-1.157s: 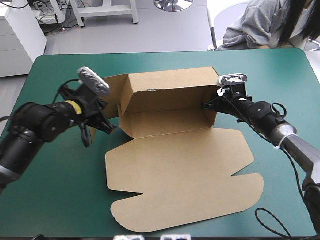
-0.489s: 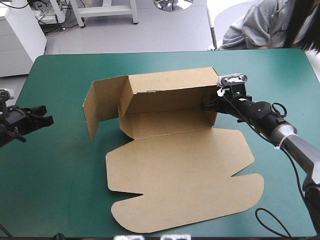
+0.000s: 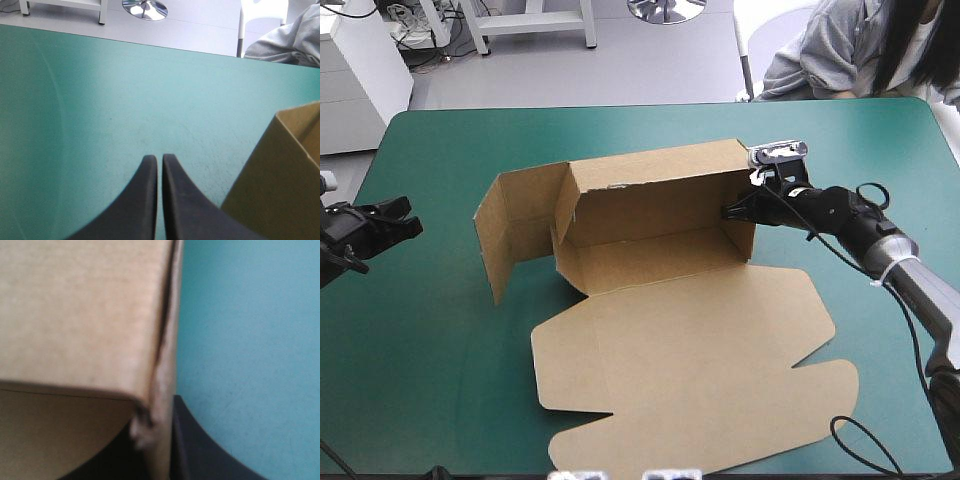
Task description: Fold the box
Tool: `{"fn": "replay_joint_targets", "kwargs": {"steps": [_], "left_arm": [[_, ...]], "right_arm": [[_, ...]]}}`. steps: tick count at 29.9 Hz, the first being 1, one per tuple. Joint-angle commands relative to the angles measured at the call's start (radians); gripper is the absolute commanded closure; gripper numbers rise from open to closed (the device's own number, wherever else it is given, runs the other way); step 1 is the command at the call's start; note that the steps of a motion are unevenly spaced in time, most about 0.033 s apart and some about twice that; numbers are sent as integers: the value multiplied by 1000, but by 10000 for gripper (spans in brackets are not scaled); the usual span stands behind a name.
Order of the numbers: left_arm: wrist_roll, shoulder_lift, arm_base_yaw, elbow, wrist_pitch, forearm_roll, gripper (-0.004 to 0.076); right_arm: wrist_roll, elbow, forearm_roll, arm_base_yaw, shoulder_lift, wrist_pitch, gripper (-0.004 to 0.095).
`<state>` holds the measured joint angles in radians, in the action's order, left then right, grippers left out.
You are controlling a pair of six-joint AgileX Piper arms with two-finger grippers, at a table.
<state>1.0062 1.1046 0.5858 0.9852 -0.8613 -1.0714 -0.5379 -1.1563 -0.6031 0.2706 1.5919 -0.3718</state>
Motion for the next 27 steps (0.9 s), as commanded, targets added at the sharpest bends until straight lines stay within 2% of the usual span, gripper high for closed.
{"fn": "replay_joint_targets", "kwargs": {"steps": [1, 3, 4, 9, 12, 20, 27], "left_arm": [[7, 18, -1, 25, 21, -81, 712], [7, 37, -1, 25, 21, -82, 712], [7, 47, -1, 25, 21, -82, 712], [14, 87, -41, 25, 28, -80, 712], [56, 101, -67, 25, 30, -80, 712], [56, 101, -81, 25, 29, -78, 712], [56, 101, -81, 25, 28, -78, 715]], "right_arm": [[354, -142, 380, -5, -43, -211, 906], [419, -222, 501, -5, -46, -341, 907], [419, -253, 517, -5, -48, -386, 907], [421, -441, 512, -5, -63, -710, 907], [441, -504, 510, -5, -59, -821, 907], [503, -511, 490, -5, -10, -844, 907], [507, -513, 473, -5, 132, -794, 907]]}}
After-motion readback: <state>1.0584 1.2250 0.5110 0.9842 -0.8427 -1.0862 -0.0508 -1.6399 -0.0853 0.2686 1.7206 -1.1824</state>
